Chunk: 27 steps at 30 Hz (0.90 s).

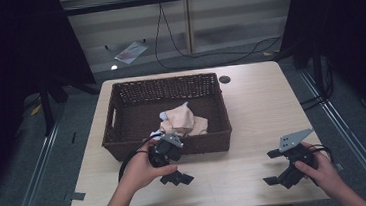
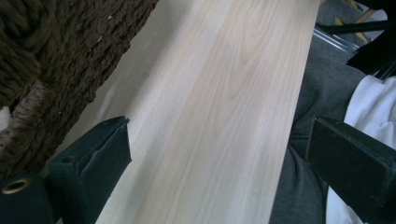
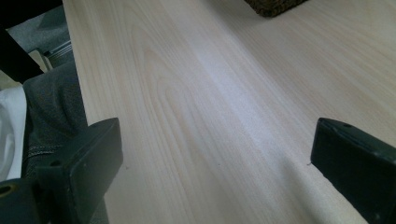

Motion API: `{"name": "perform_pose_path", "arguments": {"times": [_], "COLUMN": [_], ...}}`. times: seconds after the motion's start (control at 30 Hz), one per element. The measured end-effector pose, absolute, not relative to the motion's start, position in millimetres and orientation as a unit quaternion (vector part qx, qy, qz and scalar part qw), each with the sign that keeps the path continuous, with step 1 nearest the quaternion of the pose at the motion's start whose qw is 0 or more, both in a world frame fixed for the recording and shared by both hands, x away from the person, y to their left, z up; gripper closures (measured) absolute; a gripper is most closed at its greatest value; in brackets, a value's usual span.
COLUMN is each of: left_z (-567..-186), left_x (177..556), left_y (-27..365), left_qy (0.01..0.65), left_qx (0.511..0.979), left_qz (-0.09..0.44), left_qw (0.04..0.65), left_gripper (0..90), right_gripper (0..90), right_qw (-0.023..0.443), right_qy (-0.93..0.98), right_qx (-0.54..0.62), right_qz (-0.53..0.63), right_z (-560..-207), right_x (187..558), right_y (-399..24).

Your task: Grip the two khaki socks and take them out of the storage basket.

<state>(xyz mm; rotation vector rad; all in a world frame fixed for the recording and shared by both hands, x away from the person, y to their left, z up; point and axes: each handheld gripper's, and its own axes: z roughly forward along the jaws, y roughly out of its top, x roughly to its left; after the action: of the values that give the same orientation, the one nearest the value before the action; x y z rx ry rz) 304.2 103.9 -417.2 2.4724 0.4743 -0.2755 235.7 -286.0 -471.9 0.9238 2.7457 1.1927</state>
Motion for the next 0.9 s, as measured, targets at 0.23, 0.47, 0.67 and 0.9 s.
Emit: {"name": "perform_pose_path", "arguments": {"times": [0.23,0.47,0.67,0.9], "left_z": [-403.6,-384.2,-372.2,-359.4], "left_x": [310.8,322.8,330.7,345.2], "left_y": [102.3,98.9,95.6,93.6], "left_qy": [0.18,0.17,0.178,0.191], "left_qx": [0.932,0.936,0.931,0.928], "left_qz": [-0.118,-0.125,-0.126,-0.124], "left_qw": [0.293,0.283,0.292,0.295], "left_gripper": [6.2,6.3,6.5,6.7], "right_gripper": [2.2,2.3,2.2,2.3], "right_qw": [0.003,0.002,0.003,0.002], "right_qy": [0.875,0.876,0.876,0.875], "right_qx": [0.294,0.293,0.293,0.293], "right_qz": [0.384,0.383,0.384,0.384], "right_z": [-471.9,-471.9,-471.9,-471.8], "right_x": [235.7,235.8,236.0,235.8], "right_y": [-286.2,-286.2,-286.2,-286.2]}}
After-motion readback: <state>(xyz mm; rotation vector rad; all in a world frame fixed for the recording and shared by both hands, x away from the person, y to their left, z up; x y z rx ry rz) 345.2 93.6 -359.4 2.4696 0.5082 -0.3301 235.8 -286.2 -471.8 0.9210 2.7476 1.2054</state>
